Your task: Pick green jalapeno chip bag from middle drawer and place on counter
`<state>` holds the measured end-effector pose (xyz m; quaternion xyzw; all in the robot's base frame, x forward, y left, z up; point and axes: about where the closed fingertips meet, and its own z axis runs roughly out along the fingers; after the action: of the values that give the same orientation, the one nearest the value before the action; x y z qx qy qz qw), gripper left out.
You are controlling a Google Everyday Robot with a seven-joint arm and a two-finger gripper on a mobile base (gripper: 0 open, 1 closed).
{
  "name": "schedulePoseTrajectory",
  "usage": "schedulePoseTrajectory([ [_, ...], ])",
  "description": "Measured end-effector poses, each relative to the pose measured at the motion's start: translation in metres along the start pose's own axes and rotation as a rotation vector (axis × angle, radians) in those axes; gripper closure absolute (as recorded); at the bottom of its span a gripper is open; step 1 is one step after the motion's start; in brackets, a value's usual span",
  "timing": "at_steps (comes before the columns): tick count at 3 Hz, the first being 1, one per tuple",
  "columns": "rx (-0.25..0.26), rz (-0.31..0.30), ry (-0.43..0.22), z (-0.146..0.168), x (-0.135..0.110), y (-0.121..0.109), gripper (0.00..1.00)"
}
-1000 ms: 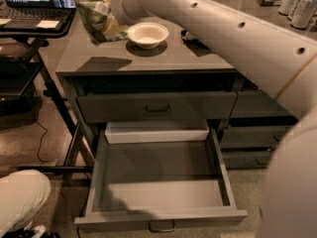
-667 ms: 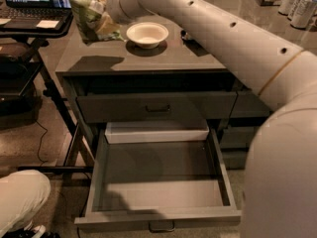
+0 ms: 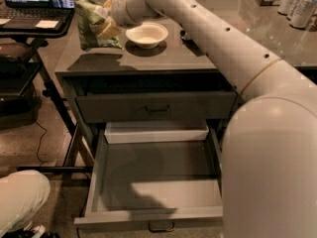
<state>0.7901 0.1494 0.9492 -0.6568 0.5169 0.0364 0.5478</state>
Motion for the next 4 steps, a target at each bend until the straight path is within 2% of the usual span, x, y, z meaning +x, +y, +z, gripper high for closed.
schedulePoseTrajectory([
  [1, -0.068, 0.075, -0.05, 0.0024, 0.017, -0.0003, 0.57],
  [2, -0.125, 0.117, -0.084, 0.0036, 0.0244, 0.0001, 0.34],
  [3, -0.157, 0.135, -0.098, 0.0029, 0.0269, -0.0007, 0.11],
  [4, -0.157, 0.135, -0.098, 0.003, 0.0269, -0.0007, 0.0],
])
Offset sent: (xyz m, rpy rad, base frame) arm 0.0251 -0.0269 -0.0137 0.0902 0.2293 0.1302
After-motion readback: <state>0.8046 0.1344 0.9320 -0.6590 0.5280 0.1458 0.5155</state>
